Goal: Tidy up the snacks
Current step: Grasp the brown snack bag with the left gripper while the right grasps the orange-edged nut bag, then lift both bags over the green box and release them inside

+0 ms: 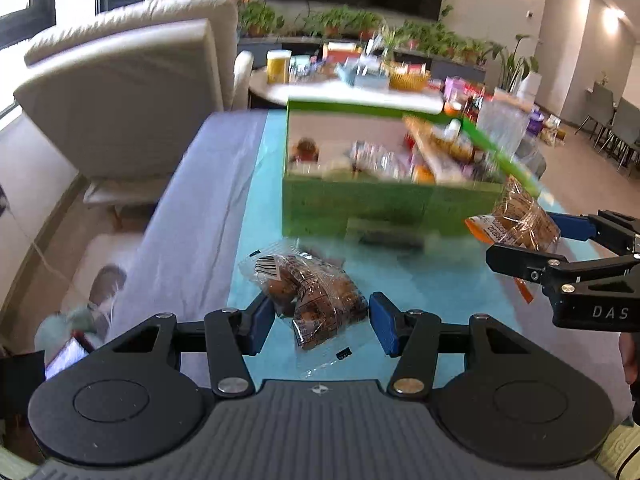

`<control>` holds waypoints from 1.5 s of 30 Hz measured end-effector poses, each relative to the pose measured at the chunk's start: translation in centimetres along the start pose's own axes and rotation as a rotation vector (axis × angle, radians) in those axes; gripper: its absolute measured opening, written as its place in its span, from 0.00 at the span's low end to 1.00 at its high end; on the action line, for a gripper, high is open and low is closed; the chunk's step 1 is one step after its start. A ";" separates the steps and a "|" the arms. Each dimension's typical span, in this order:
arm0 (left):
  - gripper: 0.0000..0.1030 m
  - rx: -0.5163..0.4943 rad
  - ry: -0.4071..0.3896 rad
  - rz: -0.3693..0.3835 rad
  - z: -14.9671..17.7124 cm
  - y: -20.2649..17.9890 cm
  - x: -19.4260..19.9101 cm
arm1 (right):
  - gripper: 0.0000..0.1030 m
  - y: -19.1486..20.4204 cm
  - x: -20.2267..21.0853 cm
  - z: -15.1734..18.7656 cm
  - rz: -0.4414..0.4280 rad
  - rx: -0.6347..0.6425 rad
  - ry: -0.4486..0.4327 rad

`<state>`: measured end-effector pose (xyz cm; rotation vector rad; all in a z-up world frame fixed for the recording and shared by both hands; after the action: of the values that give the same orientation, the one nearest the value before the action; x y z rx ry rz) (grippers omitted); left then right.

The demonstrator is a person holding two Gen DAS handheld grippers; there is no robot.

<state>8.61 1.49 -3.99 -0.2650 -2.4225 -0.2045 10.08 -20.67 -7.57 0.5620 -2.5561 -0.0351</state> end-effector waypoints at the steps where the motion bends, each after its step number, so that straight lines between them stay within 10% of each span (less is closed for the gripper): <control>1: 0.48 0.002 -0.018 -0.001 -0.7 0.0 0.2 | 0.51 -0.3 0.3 -0.5 0.010 0.000 -0.019; 13: 0.48 0.055 -0.162 0.014 -9.3 -2.3 -1.4 | 0.51 -4.8 0.9 -5.6 0.105 -0.051 -0.156; 36: 0.52 0.136 -0.074 -0.021 -14.1 -5.6 -12.8 | 0.51 -8.9 -3.8 -7.5 0.164 -0.120 -0.148; 45: 0.52 0.072 0.011 -0.049 -11.3 -6.2 -14.3 | 0.52 -11.2 -4.5 -5.2 0.203 -0.242 -0.117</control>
<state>24.80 -8.89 -5.28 -0.1722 -2.4219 -0.1400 20.45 -28.63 -6.78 0.2128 -2.6575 -0.3096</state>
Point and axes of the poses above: each gripper's, at about its wrist camera, not at the fingertips, and x roughly against the way its jaws point, y to its left, z to its underside, the point moved 8 cm from there along -x, roughly the way its jaws point, and after that the axes turned 13 degrees about -z, right-handed, at the moved point
